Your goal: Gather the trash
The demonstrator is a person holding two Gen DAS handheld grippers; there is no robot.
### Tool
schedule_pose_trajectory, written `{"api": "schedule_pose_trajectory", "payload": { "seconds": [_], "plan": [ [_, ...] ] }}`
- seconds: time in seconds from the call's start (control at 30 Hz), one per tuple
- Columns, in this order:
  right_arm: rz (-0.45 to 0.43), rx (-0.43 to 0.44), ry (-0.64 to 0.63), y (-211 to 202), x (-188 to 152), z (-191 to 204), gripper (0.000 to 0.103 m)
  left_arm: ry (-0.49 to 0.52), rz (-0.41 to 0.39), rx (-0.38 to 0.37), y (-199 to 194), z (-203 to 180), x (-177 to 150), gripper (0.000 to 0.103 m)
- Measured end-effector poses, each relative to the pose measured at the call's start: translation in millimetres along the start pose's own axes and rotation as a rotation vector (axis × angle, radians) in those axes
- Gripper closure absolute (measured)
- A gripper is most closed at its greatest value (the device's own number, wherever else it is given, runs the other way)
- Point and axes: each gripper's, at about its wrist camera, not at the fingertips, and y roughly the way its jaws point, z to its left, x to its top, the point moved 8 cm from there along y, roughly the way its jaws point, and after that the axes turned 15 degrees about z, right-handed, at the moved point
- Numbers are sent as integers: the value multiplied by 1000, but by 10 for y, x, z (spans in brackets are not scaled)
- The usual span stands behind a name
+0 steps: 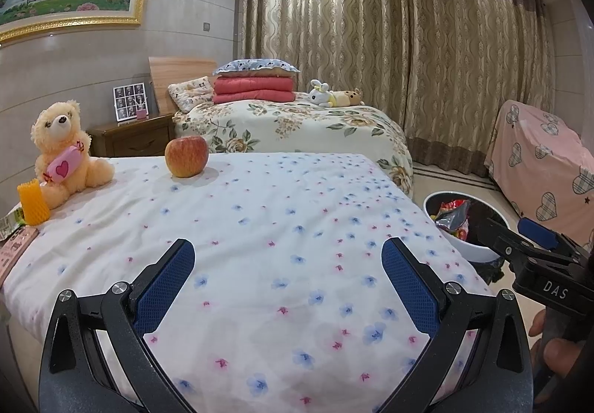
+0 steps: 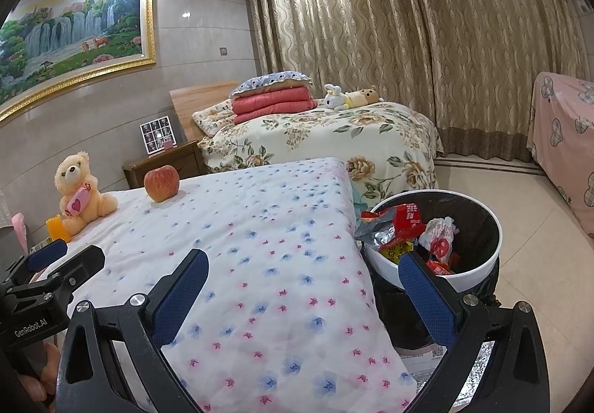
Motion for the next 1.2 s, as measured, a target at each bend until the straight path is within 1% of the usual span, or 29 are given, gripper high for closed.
{"api": "schedule_pose_trajectory", "payload": {
  "seconds": [1.2],
  "plan": [
    [2,5,6,-3,-8,-1,0,1,5,-1,13,-6,-30,0]
  ]
}}
